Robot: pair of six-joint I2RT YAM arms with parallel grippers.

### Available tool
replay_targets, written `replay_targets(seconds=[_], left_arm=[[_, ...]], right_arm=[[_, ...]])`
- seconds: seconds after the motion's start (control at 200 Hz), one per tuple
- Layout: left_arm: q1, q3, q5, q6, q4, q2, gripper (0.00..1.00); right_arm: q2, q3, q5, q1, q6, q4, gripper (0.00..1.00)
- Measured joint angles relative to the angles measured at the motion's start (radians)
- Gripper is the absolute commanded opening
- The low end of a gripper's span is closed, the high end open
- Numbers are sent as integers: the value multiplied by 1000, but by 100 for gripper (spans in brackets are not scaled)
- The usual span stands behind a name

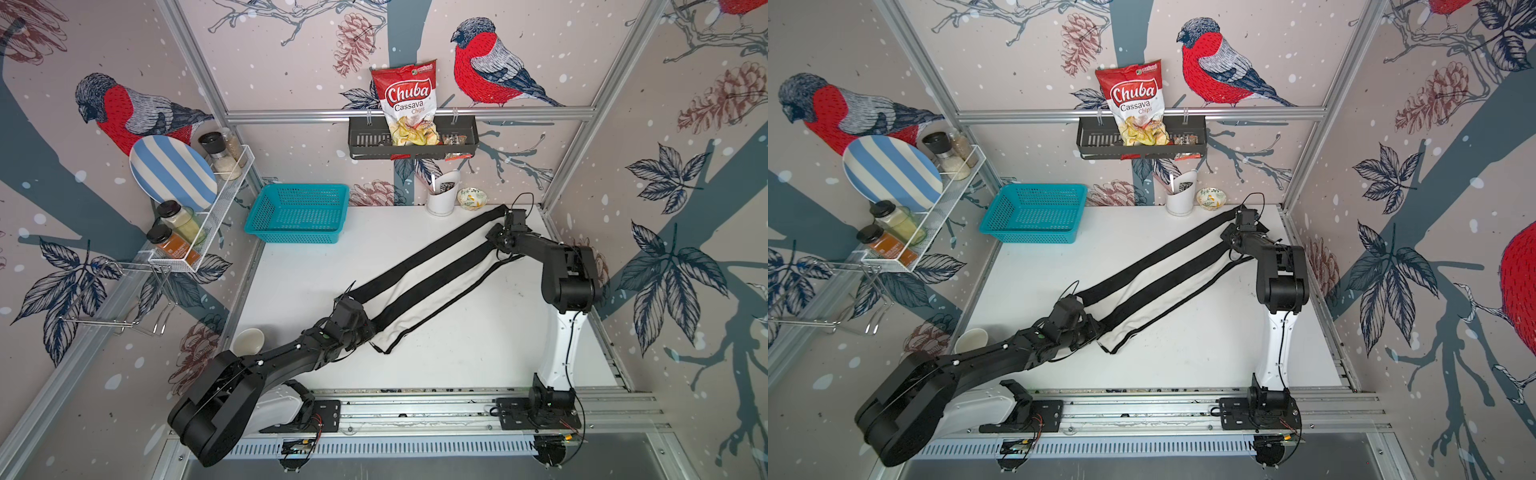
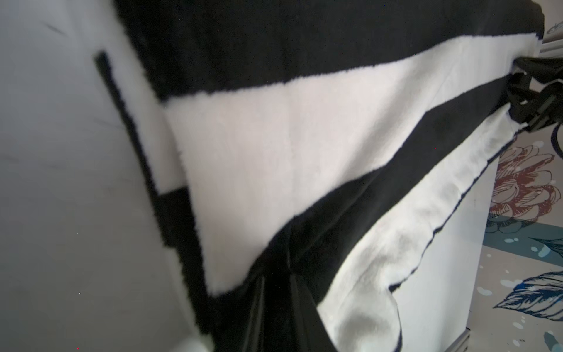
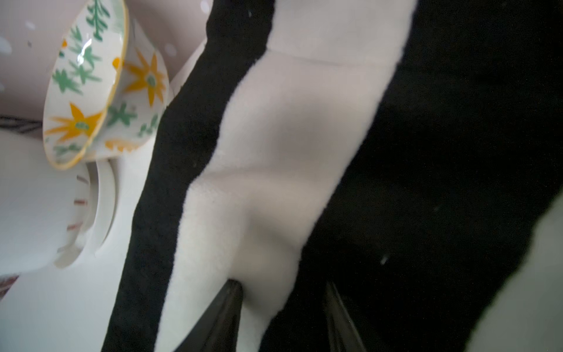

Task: Roll up the pillowcase
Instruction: Adjust the pillowcase at the center of the board.

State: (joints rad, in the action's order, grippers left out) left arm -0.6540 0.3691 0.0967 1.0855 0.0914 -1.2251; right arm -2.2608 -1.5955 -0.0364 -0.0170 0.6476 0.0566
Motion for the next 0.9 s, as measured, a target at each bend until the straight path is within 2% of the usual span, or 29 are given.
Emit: replay_targets(seconds=[0.1,0.16,0.23,0.285,0.365,0.475,0.6,0.755,0.9], left_arm=[[-30,77,-30,23,-24,-26,39],[-32,129,-58,24,-64,-28,53],[-31,193,-99,2,-118,-23,65],[-18,230,-121,-29,-150,-14,65],[38,256,-134,-93,-188,-2,61],[149,258,-124,-183,-230,7,56],[246,258,-77,-271,-216,-23,56],[313,290,29,-359,-200,-145,55],[371,333,96,-437,-173,-242,50]], right_arm=[[-53,-122,3,11,-26,74,59],[-61,-165,8,9,-47,114,62],[-44,-175,8,-5,-59,138,66],[-7,-148,10,-21,-72,140,68],[85,-57,25,-56,-88,138,70],[252,114,53,-123,-98,94,71],[426,319,84,-216,-108,30,73],[608,528,116,-413,-158,-35,76],[713,668,189,-667,-241,-98,81]])
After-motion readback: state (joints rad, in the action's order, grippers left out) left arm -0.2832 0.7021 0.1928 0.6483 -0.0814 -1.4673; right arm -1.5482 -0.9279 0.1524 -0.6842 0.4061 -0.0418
